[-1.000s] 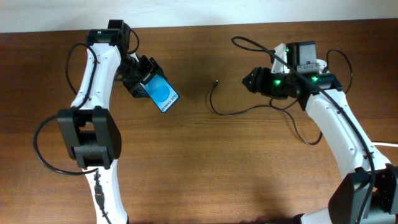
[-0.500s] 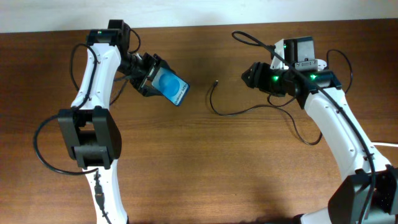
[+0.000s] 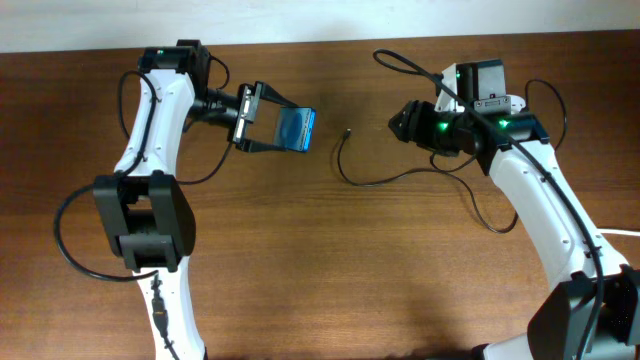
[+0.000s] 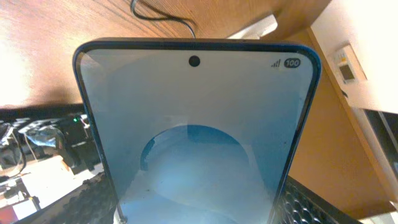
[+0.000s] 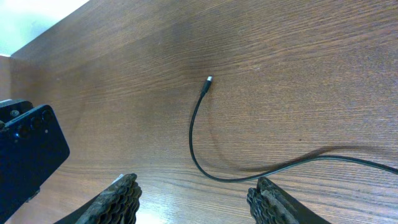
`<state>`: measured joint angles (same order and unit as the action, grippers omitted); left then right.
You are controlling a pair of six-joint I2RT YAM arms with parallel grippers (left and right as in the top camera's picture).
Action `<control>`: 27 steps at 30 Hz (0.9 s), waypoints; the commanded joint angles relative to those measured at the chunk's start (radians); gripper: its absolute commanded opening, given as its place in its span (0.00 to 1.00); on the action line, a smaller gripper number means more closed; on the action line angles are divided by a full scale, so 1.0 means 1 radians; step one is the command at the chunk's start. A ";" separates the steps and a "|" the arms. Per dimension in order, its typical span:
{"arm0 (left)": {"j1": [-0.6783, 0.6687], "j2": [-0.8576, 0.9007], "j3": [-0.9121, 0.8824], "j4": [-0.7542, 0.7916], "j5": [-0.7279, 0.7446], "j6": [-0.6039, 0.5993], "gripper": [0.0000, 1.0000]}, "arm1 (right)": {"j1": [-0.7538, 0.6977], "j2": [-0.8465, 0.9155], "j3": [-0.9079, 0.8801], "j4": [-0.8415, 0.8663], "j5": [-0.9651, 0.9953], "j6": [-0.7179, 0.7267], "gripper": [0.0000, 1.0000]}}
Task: Plug charger to phone and switch on socket
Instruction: 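Move the right gripper toward the phone held by the left gripper, then grasp the phone's side edge with the right gripper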
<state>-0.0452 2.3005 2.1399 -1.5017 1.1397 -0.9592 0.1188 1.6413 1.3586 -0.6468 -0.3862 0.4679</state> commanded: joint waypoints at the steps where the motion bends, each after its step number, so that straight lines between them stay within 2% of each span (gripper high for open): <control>1: 0.005 0.000 0.024 -0.003 0.076 -0.018 0.00 | 0.006 0.003 0.020 -0.002 -0.013 -0.002 0.62; 4: 0.004 0.000 0.024 -0.002 0.011 -0.017 0.00 | 0.006 0.003 0.020 -0.001 -0.013 -0.003 0.62; 7: 0.000 0.000 0.024 0.027 -0.195 -0.023 0.00 | 0.018 0.004 0.020 0.008 -0.014 -0.016 0.62; 11: 0.000 0.000 0.024 0.036 -0.463 -0.174 0.00 | 0.074 0.059 0.020 0.090 -0.111 -0.018 0.62; 16: 0.000 0.000 0.024 0.054 -0.482 -0.236 0.00 | 0.151 0.113 0.020 0.245 -0.243 -0.013 0.63; 22: -0.010 0.000 0.024 0.054 -0.465 -0.248 0.00 | 0.268 0.167 0.020 0.335 -0.229 0.202 0.64; 23: -0.013 0.000 0.024 0.054 -0.467 -0.248 0.00 | 0.275 0.185 0.020 0.338 -0.230 0.238 0.69; 24: -0.019 0.000 0.024 0.060 -0.467 -0.248 0.00 | 0.280 0.203 0.020 0.338 -0.233 0.268 0.70; 27: -0.048 0.000 0.024 0.103 -0.488 -0.248 0.00 | 0.287 0.229 0.020 0.341 -0.262 0.274 0.73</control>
<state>-0.0669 2.3005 2.1399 -1.4216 0.6514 -1.1976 0.3973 1.8553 1.3628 -0.3130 -0.6163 0.7040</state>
